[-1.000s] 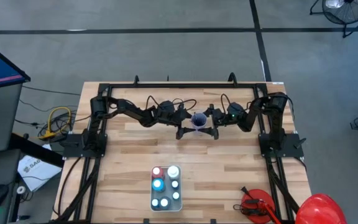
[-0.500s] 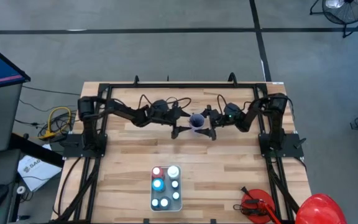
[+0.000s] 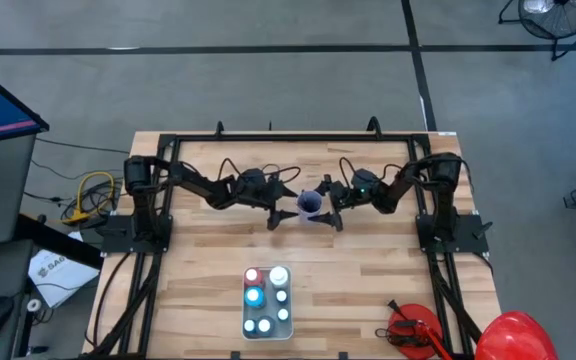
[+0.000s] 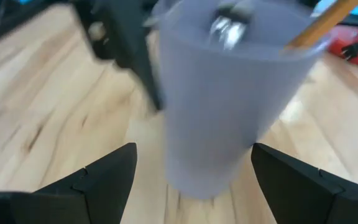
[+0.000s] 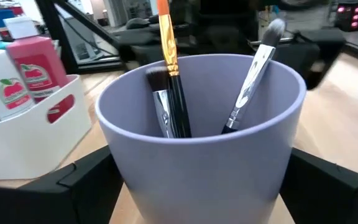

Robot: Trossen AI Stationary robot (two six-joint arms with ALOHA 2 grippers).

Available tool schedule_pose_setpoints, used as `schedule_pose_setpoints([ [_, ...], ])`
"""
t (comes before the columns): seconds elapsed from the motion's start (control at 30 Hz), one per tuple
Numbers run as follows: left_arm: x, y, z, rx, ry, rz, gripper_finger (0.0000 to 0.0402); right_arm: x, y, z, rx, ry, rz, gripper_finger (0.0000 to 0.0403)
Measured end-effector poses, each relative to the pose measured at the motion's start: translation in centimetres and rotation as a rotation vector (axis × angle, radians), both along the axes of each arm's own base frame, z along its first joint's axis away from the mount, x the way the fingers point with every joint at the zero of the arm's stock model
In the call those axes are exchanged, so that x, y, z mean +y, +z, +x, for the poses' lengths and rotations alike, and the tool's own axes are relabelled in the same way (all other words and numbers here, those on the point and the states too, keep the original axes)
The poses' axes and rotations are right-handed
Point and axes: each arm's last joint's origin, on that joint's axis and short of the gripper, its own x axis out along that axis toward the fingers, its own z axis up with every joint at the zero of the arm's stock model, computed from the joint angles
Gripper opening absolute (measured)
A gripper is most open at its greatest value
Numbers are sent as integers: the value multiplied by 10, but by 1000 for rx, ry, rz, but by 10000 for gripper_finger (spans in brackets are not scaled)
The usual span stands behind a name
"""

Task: Pick & Place Paint Supplies
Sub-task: Move the violet cup from the top to the center of the table

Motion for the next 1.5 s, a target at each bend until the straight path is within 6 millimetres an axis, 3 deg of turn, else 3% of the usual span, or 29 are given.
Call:
schedule_pose_setpoints([
  [0.27, -4, -12, -20, 61, 34, -45, 310, 9, 0, 3, 1, 18, -2, 362],
  [0.7, -22, 23, -66, -38, 33, -70, 310, 34, 3, 23, 21, 61, -7, 363],
  [0.9, -36, 26, -85, -53, 37, -100, 310, 46, 5, 31, 19, 101, 10, 364],
  [1.27, -64, 24, -89, -48, 45, -79, 310, 61, 7, 37, 17, 153, 7, 364],
  [1.5, -70, 25, -88, -62, 34, -77, 310, 75, 10, 46, 20, 160, -6, 364],
])
